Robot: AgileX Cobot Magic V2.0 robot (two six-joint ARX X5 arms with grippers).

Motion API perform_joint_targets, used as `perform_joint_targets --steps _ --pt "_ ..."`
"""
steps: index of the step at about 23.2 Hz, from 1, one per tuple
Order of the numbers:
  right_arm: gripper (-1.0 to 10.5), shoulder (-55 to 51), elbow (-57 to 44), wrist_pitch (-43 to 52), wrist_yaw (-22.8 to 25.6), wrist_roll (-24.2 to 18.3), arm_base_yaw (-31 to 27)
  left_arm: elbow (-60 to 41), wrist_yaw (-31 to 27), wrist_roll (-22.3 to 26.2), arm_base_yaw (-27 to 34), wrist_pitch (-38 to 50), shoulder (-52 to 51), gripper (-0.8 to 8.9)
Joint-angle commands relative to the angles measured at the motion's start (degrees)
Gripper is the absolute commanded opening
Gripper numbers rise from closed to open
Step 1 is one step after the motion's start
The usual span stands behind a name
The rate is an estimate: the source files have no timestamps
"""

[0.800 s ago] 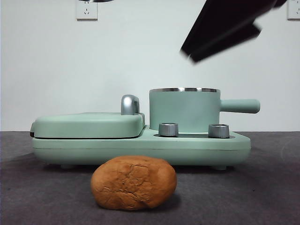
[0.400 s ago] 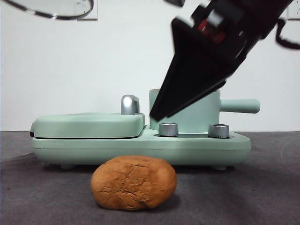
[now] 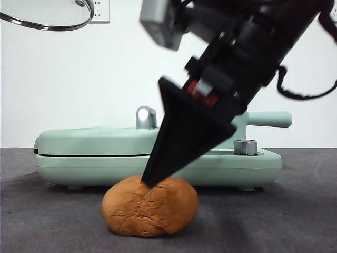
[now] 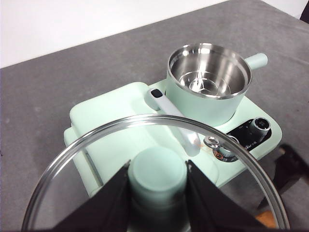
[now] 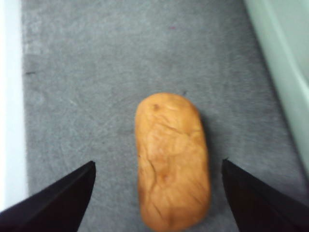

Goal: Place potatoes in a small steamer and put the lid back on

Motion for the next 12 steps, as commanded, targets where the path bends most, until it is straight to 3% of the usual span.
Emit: perform_joint_targets --steps 1,5,8,12 --pt "4.2 3.0 1.0 1.2 -0.1 -0.4 1.4 0.9 0.2 -0.3 -0.1 1.5 -0.2 0.09" --pt "4.0 6.2 1.0 2.3 0.4 0.6 2.3 0.9 0.2 -0.2 -0.1 1.5 -0.2 0.09" --pt "2.6 7.0 1.0 2.3 0.4 1.8 2.4 0.9 0.2 -0.2 -0.1 1.5 -0.2 0.09" --pt "2.3 6.9 1.0 1.5 1.2 4.1 2.4 0.9 0.2 -0.2 -0.1 1.5 -0.2 0.09"
